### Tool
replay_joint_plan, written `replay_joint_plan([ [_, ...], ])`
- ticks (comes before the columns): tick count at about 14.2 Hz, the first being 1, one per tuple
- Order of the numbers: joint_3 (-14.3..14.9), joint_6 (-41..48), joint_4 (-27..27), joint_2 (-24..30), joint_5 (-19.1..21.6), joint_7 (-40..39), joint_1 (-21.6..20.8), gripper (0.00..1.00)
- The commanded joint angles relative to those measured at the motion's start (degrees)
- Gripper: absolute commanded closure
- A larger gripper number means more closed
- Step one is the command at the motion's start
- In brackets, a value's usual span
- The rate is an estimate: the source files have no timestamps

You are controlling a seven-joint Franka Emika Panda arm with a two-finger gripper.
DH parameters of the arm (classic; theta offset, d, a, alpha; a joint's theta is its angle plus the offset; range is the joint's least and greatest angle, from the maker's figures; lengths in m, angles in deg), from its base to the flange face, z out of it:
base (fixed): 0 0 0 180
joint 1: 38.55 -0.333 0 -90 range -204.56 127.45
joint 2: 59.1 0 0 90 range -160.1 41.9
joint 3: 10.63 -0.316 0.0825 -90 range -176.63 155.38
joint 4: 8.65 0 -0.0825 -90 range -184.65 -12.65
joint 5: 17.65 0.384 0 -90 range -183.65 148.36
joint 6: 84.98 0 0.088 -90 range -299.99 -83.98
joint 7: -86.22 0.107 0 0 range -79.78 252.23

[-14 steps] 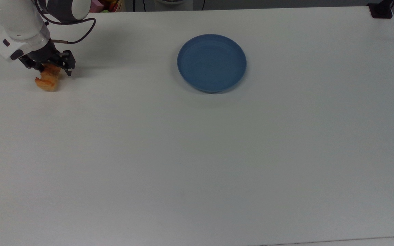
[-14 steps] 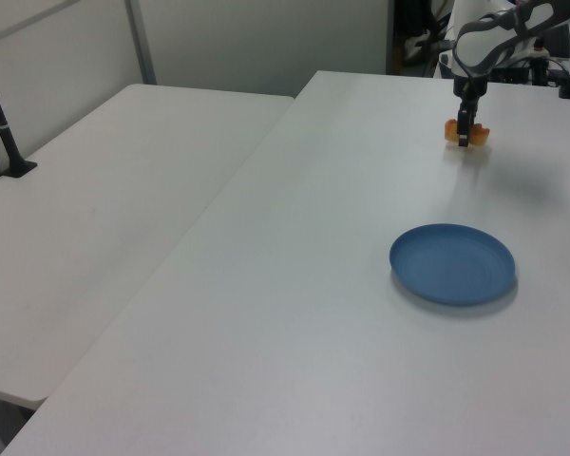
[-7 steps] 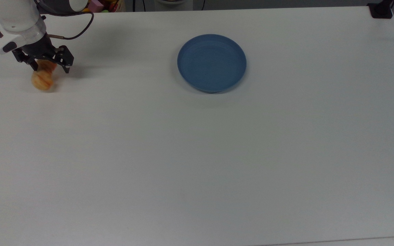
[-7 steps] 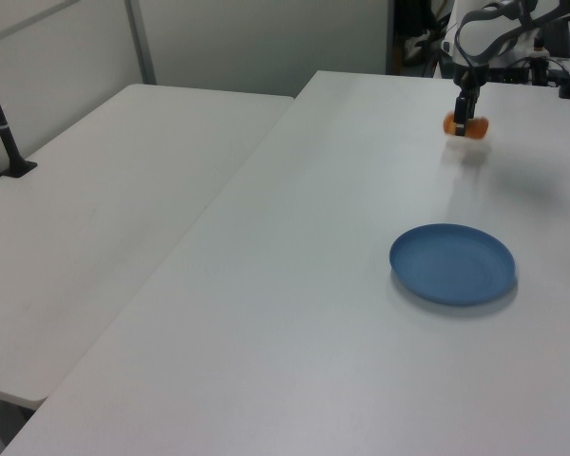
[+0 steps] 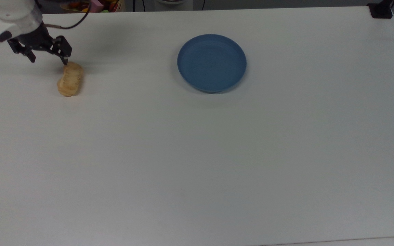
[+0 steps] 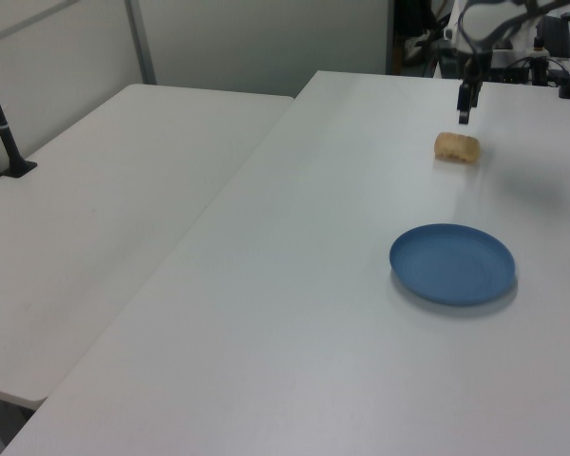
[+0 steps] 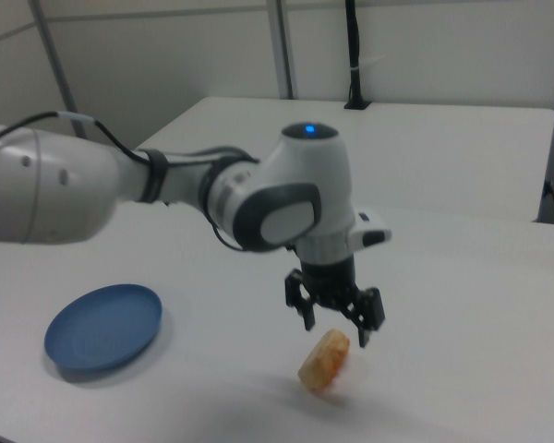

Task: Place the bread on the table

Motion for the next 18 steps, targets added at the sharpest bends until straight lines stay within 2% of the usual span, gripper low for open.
replay_joint_plan([
  [1, -0.58, 9.48, 1.28, 7.70, -1.51, 7.75, -4.44, 0.00],
  [4, -0.58, 13.88, 1.90, 12.09, -1.42, 13.55, -8.49, 0.00],
  [8, -0.67, 18.63, 1.99, 17.11, -1.51, 22.00, -15.96, 0.00],
  [16, -0.75, 26.99, 6.20, 18.09, -0.81, 24.11, -24.05, 0.00],
  [18, -0.75, 27.61, 6.47, 18.09, -0.72, 25.34, -24.41, 0.00],
])
